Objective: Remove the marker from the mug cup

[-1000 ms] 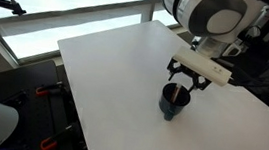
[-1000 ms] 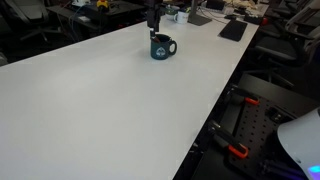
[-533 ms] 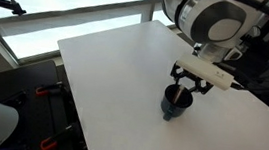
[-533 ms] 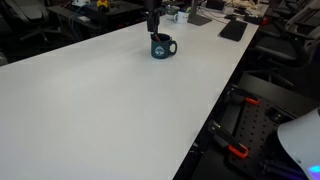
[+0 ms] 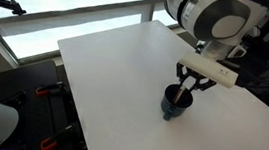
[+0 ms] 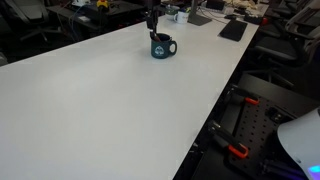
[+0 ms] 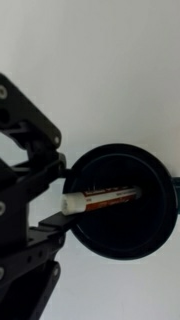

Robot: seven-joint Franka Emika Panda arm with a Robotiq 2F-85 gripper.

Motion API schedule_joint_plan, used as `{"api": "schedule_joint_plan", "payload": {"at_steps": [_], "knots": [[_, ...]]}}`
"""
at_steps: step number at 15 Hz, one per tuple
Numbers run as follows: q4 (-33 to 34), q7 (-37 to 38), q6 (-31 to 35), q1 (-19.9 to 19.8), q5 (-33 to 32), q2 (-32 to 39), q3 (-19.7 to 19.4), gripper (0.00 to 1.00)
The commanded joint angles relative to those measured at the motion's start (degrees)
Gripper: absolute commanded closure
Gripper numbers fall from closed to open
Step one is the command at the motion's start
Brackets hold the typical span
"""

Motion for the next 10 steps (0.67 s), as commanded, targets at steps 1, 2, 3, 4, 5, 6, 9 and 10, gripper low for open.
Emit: {"api": "schedule_joint_plan", "payload": {"at_steps": [1, 2, 3, 4, 5, 6, 9, 10], "knots": [[0.95, 0.89, -0.26, 0.42, -0.46, 0.57, -0.14, 0.92], [0.88, 0.84, -0.37, 0.34, -0.23, 0.42, -0.01, 1.0], [0.81, 0.72, -0.59, 0.23, 0.02, 0.25, 0.15, 0.97], [0.69, 0.62, -0.7, 0.17, 0.16, 0.07, 0.25, 0.95], [0.66, 0.53, -0.94, 0.09, 0.34, -0.04, 0.36, 0.95], [0.09, 0.44, -0.78, -0.1, 0.56, 0.0, 0.4, 0.95], [-0.96, 0.66, -2.21, -0.04, 0.82, -1.62, 0.43, 0.95], [-1.11, 0.62, -3.05, -0.06, 0.93, -2.13, 0.46, 0.95]]}}
